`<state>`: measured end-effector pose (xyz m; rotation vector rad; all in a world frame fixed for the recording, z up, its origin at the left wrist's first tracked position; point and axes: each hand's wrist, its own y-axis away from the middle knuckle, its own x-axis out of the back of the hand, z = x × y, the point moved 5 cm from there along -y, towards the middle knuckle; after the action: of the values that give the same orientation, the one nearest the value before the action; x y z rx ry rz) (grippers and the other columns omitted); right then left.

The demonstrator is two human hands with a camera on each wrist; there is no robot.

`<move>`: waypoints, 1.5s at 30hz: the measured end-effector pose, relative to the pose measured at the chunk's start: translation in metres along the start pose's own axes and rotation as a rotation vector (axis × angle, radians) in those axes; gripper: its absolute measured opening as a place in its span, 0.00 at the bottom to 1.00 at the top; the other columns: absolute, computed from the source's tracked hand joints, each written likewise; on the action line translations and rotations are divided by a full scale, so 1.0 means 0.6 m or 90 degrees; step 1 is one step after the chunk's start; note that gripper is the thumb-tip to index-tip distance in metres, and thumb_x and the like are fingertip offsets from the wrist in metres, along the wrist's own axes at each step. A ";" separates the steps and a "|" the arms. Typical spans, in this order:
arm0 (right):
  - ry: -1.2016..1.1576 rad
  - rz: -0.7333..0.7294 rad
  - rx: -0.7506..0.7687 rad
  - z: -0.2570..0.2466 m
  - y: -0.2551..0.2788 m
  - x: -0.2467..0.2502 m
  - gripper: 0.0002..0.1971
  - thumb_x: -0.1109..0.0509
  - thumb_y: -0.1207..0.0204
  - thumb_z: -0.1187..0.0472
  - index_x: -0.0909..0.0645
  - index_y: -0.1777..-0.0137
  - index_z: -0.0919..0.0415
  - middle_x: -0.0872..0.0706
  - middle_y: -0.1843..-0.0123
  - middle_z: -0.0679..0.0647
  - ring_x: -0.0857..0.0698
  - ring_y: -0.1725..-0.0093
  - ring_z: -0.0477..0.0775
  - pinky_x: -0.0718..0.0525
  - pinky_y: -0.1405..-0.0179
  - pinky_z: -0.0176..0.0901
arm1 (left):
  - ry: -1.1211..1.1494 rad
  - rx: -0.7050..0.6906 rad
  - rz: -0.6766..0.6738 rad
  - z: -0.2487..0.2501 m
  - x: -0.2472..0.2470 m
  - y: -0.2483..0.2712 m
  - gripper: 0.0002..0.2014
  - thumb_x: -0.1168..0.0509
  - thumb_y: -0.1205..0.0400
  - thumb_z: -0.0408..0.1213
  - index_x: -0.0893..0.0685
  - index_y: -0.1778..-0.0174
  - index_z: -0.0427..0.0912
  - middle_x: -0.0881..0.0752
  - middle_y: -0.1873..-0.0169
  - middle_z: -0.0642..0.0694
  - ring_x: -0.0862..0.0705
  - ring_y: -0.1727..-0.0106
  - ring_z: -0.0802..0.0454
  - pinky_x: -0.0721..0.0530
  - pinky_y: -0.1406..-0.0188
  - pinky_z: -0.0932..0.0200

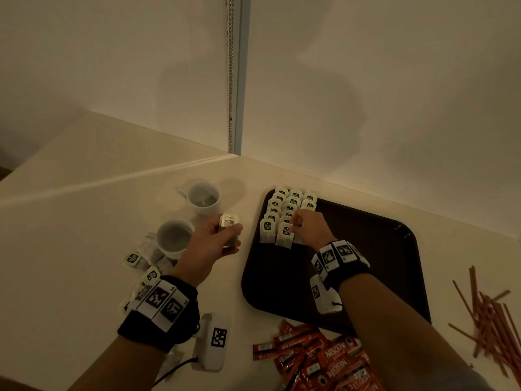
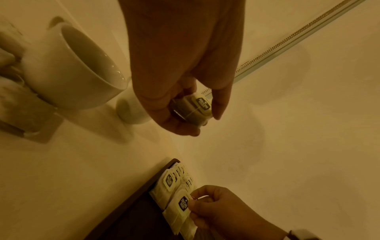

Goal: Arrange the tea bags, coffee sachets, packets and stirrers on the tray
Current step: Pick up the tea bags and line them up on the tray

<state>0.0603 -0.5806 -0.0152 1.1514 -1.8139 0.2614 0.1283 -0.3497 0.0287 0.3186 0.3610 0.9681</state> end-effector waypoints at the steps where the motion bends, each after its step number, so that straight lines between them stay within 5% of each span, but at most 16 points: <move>1: 0.001 0.003 -0.005 0.000 -0.001 -0.001 0.02 0.28 0.26 0.69 0.17 0.55 0.65 0.17 0.60 0.52 0.19 0.57 0.49 0.22 0.59 0.38 | -0.005 0.000 -0.001 -0.001 0.001 -0.001 0.03 0.35 0.18 0.33 0.18 0.51 0.44 0.16 0.58 0.43 0.17 0.59 0.50 0.17 0.60 0.58; 5: 0.006 0.032 0.011 -0.005 0.001 -0.002 0.11 0.26 0.28 0.63 0.20 0.47 0.63 0.18 0.49 0.56 0.20 0.52 0.52 0.19 0.50 0.45 | -0.004 -0.005 0.008 -0.002 0.005 -0.002 0.05 0.35 0.19 0.32 0.18 0.48 0.42 0.16 0.57 0.41 0.17 0.58 0.50 0.17 0.59 0.58; 9: 0.117 -0.041 0.143 -0.043 0.016 -0.027 0.30 0.22 0.33 0.51 0.26 0.31 0.51 0.27 0.36 0.52 0.25 0.37 0.52 0.22 0.37 0.48 | 0.003 -0.009 0.019 -0.001 0.007 -0.001 0.05 0.35 0.18 0.32 0.18 0.49 0.42 0.16 0.57 0.42 0.17 0.58 0.49 0.16 0.59 0.58; 12: 0.215 -0.043 0.161 -0.055 0.013 -0.046 0.37 0.20 0.37 0.47 0.30 0.28 0.48 0.29 0.35 0.52 0.27 0.34 0.55 0.21 0.36 0.54 | 0.008 -0.011 0.019 -0.003 0.007 0.000 0.04 0.34 0.19 0.31 0.18 0.51 0.42 0.17 0.60 0.43 0.17 0.60 0.50 0.17 0.61 0.59; 23: 0.294 -0.028 0.146 -0.057 0.003 -0.070 0.33 0.24 0.34 0.44 0.29 0.32 0.53 0.30 0.34 0.53 0.26 0.35 0.57 0.19 0.42 0.53 | 0.012 -0.006 0.043 -0.006 0.024 -0.003 0.05 0.33 0.20 0.31 0.18 0.50 0.42 0.16 0.62 0.44 0.17 0.61 0.51 0.18 0.64 0.60; 30: 0.184 0.017 0.115 -0.040 0.015 -0.039 0.39 0.22 0.38 0.38 0.30 0.30 0.54 0.28 0.32 0.51 0.26 0.33 0.54 0.21 0.37 0.53 | 0.017 -0.012 0.040 -0.006 0.021 -0.002 0.04 0.34 0.19 0.31 0.18 0.51 0.42 0.16 0.62 0.44 0.17 0.62 0.51 0.17 0.66 0.63; 35: 0.282 -0.038 0.099 0.013 0.035 -0.023 0.43 0.21 0.40 0.41 0.34 0.26 0.52 0.30 0.29 0.53 0.29 0.30 0.56 0.25 0.32 0.57 | 0.022 -0.012 0.029 -0.007 0.015 0.000 0.03 0.34 0.19 0.31 0.18 0.51 0.42 0.16 0.61 0.44 0.17 0.61 0.51 0.18 0.63 0.60; 45: 0.267 0.002 0.087 0.018 0.034 -0.044 0.37 0.24 0.35 0.44 0.34 0.27 0.51 0.29 0.32 0.52 0.27 0.31 0.55 0.23 0.35 0.52 | 0.086 0.028 0.023 -0.013 0.007 -0.003 0.08 0.41 0.15 0.37 0.18 0.48 0.41 0.13 0.57 0.39 0.14 0.58 0.45 0.16 0.59 0.55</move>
<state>0.0407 -0.5602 -0.0360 1.0908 -1.4443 0.5918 0.1282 -0.3463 0.0201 0.3018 0.5021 1.0216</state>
